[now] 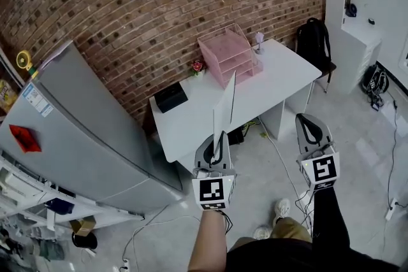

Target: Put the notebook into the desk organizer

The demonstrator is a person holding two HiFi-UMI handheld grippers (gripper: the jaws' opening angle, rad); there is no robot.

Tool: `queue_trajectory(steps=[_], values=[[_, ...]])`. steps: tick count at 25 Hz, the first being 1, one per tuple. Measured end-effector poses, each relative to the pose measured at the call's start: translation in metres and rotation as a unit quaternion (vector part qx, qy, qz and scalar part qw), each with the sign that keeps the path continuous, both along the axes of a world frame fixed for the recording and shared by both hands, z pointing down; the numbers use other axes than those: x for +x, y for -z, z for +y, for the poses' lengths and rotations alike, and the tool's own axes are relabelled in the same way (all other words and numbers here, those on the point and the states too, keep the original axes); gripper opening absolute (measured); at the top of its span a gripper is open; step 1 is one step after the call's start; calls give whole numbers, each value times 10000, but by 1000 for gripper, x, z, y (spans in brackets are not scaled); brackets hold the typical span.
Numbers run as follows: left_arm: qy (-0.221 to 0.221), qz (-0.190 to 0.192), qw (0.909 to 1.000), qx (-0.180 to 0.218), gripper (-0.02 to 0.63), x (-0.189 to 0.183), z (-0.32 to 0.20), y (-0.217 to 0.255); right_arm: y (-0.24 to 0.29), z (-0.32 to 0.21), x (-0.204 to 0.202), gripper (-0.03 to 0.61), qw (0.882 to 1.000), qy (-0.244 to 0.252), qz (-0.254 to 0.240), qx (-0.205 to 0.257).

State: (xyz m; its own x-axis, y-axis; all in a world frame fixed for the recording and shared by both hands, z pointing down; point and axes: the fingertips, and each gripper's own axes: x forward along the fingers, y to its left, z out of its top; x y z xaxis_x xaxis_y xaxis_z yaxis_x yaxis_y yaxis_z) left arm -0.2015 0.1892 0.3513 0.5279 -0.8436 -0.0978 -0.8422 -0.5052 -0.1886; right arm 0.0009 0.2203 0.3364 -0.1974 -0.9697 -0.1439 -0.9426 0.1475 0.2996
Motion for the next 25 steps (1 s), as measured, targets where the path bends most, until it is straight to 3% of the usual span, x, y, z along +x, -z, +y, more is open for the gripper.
queue_trajectory(steps=[11, 25], values=[[-38, -146, 9999, 24, 20, 28, -43, -2, -8, -46, 18, 20, 9999, 139, -72, -42], [190, -159, 9996, 109, 20, 78, -158, 7, 4, -173, 73, 20, 9990, 388, -226, 88]])
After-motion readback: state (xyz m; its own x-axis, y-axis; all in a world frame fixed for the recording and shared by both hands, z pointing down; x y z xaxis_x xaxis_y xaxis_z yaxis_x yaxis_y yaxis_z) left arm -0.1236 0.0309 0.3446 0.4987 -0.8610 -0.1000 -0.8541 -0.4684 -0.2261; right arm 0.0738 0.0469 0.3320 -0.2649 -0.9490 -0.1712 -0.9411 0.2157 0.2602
